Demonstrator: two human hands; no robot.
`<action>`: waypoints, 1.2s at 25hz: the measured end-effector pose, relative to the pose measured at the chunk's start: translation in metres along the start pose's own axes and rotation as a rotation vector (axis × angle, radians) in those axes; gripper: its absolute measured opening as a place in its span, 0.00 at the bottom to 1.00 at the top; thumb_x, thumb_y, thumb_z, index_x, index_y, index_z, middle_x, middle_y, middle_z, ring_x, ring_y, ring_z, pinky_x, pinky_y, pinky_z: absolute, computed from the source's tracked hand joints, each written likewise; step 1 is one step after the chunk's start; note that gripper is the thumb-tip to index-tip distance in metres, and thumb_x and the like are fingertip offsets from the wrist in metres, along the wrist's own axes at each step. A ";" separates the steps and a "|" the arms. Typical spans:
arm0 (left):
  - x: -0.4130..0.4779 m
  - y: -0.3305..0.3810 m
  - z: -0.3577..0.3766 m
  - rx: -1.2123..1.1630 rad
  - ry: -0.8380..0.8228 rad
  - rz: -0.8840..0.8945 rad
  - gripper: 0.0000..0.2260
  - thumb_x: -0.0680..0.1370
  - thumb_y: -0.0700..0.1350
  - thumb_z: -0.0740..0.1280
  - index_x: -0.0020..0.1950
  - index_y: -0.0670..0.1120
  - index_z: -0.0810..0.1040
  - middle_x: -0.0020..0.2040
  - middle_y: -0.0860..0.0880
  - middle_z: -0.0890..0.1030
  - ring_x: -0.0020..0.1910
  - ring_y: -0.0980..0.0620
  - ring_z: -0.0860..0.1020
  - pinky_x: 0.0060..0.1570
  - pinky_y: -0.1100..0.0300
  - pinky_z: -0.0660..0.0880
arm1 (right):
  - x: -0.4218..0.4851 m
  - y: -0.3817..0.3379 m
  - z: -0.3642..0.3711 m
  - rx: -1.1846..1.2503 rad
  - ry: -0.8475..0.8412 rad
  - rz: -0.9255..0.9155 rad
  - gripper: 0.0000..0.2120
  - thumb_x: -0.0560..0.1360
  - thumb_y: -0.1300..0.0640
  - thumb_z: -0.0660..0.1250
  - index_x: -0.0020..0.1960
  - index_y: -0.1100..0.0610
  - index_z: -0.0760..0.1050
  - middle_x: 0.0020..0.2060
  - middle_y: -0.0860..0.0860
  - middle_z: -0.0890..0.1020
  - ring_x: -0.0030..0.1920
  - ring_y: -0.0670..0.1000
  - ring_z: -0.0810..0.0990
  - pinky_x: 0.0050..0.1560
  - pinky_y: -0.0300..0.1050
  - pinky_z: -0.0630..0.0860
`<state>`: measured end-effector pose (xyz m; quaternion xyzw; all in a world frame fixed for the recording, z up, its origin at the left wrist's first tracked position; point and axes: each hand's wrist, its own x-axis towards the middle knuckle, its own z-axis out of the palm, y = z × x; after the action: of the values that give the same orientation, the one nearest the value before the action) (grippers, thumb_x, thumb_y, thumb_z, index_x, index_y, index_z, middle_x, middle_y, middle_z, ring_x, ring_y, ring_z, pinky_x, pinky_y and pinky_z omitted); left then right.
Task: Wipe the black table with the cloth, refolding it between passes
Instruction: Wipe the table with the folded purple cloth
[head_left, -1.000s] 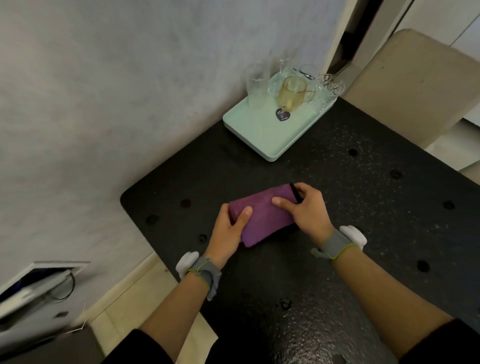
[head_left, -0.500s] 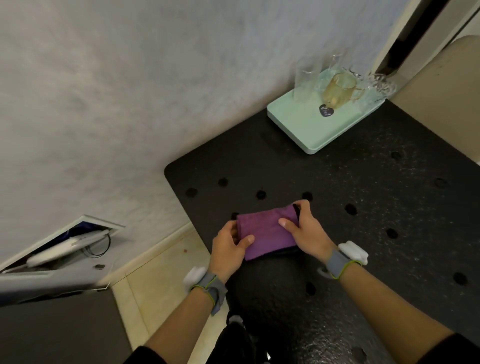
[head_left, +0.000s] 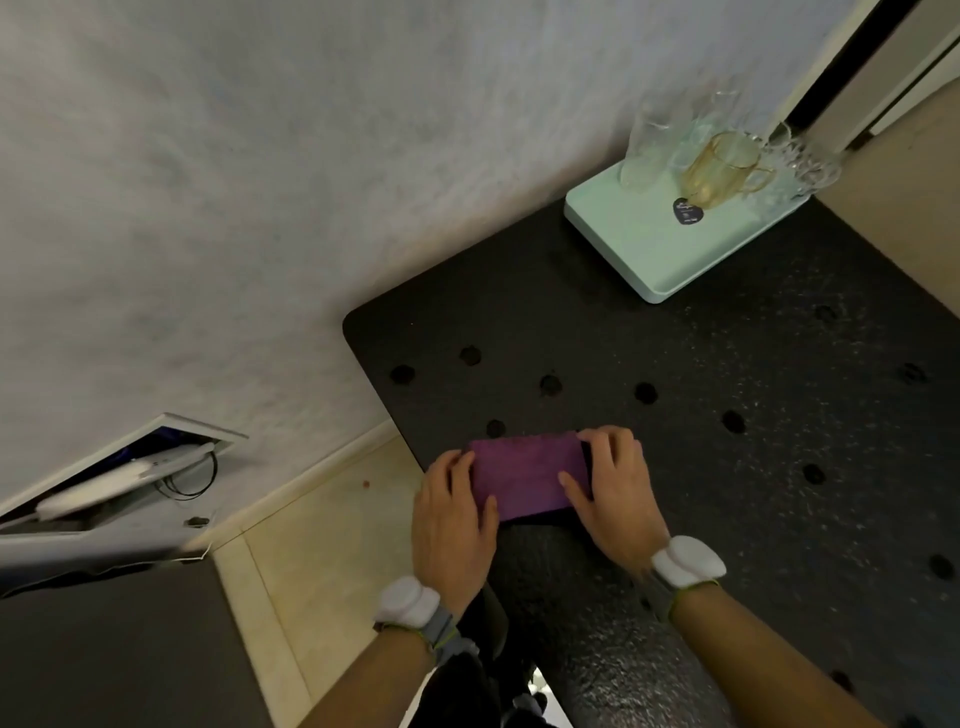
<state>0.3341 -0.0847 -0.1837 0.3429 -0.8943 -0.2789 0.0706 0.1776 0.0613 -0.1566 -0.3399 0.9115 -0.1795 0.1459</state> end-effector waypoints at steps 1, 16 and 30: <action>-0.001 0.003 0.003 0.054 0.011 0.088 0.23 0.80 0.49 0.65 0.74 0.43 0.70 0.72 0.43 0.71 0.70 0.44 0.71 0.69 0.48 0.71 | -0.002 0.000 0.002 -0.082 0.004 -0.062 0.25 0.78 0.47 0.68 0.71 0.56 0.68 0.66 0.56 0.69 0.64 0.58 0.72 0.60 0.56 0.75; -0.017 -0.004 0.030 0.388 -0.178 0.378 0.30 0.84 0.53 0.54 0.82 0.40 0.53 0.82 0.42 0.52 0.82 0.45 0.49 0.78 0.47 0.58 | -0.017 0.011 0.033 -0.421 -0.260 -0.388 0.34 0.84 0.41 0.48 0.82 0.58 0.45 0.82 0.58 0.43 0.81 0.59 0.39 0.79 0.63 0.53; 0.081 -0.061 -0.004 0.414 -0.076 0.195 0.29 0.85 0.55 0.50 0.82 0.41 0.49 0.83 0.43 0.51 0.82 0.47 0.47 0.80 0.49 0.53 | 0.123 -0.049 0.058 -0.415 -0.293 -0.589 0.33 0.84 0.41 0.46 0.82 0.53 0.37 0.81 0.55 0.38 0.80 0.56 0.34 0.80 0.60 0.44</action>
<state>0.3097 -0.1769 -0.2189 0.2511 -0.9633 -0.0940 -0.0083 0.1383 -0.0691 -0.2048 -0.6317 0.7612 0.0252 0.1449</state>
